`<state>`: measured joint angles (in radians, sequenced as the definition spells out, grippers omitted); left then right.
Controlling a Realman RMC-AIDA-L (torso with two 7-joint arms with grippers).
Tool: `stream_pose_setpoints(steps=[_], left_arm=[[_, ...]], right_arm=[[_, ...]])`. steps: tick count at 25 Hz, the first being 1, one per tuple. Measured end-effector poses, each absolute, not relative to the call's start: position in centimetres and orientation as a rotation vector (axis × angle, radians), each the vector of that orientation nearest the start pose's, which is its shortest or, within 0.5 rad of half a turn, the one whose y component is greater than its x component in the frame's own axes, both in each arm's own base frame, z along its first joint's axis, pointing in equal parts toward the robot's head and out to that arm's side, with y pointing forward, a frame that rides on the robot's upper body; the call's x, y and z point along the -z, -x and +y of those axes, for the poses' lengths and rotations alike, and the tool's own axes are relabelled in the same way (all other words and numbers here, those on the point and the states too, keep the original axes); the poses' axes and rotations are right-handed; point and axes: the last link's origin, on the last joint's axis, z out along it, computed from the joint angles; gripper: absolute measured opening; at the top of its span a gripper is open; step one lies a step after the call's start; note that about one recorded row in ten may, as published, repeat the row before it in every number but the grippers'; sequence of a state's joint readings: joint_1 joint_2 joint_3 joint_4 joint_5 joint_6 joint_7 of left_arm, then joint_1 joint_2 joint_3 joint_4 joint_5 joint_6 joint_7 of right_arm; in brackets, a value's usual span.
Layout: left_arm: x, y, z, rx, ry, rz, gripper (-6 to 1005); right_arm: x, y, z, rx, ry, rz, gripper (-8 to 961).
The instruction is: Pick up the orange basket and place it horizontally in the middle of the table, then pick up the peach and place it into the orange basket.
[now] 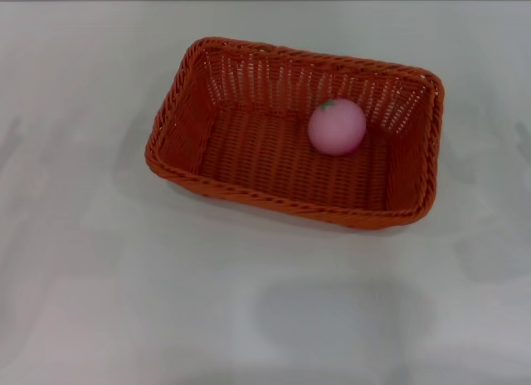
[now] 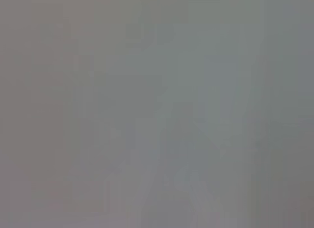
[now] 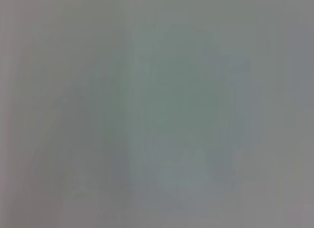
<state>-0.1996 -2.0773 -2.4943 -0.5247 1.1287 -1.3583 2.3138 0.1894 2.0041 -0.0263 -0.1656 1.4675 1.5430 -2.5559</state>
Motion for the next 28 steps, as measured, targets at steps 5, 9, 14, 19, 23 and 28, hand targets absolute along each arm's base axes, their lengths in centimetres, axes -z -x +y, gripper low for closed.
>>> stream_pose_setpoints(steps=[5, 9, 14, 19, 23, 28], left_arm=[[-8.3, 36.6, 28.0, 0.869, 1.639, -0.515, 876], [-8.0, 36.9, 27.8, 0.855, 1.599, -0.503, 876], [-7.7, 37.0, 27.8, 0.849, 1.598, -0.511, 876], [-7.5, 36.8, 27.9, 0.857, 1.597, -0.509, 876], [-7.6, 36.5, 28.4, 0.870, 1.594, -0.500, 876], [-7.8, 36.2, 28.6, 0.887, 1.585, -0.494, 876]], right_arm=[[-5.4, -39.9, 22.6, -0.764, 1.647, 0.575, 794], [-5.5, -39.8, 22.7, -0.770, 1.636, 0.573, 794], [-5.5, -39.7, 23.1, -0.781, 1.618, 0.573, 794], [-5.6, -39.3, 23.9, -0.793, 1.612, 0.559, 794], [-5.6, -39.3, 24.2, -0.786, 1.613, 0.563, 794], [-5.6, -39.4, 24.2, -0.784, 1.613, 0.565, 794]])
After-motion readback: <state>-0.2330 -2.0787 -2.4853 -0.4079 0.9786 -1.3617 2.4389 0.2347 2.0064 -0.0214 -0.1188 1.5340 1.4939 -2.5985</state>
